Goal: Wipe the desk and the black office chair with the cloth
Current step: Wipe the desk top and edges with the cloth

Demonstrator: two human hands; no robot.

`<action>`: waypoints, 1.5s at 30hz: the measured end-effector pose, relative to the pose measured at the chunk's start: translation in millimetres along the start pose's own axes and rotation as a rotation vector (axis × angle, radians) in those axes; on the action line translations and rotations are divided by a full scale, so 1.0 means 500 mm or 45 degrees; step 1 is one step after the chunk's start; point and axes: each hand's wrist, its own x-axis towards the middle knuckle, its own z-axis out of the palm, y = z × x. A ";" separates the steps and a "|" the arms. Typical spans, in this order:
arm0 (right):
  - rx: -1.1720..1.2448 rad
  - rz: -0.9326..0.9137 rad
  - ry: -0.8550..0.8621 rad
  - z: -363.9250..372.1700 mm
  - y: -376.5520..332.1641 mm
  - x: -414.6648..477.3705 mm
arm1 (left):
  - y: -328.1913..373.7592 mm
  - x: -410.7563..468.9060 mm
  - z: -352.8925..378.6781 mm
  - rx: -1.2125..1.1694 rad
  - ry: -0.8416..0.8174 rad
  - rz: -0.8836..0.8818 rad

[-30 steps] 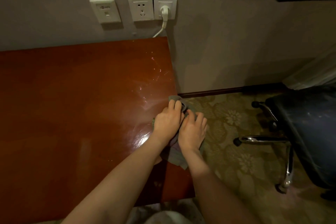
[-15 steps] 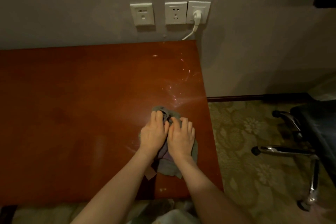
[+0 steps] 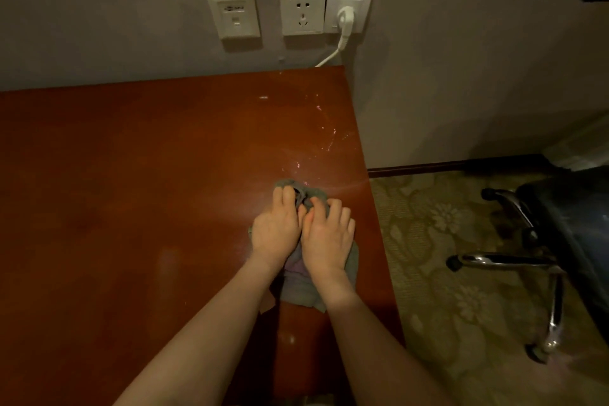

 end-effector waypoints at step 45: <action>0.013 -0.154 -0.061 0.062 -0.146 0.039 | -0.124 0.042 -0.044 -0.019 -0.163 -0.391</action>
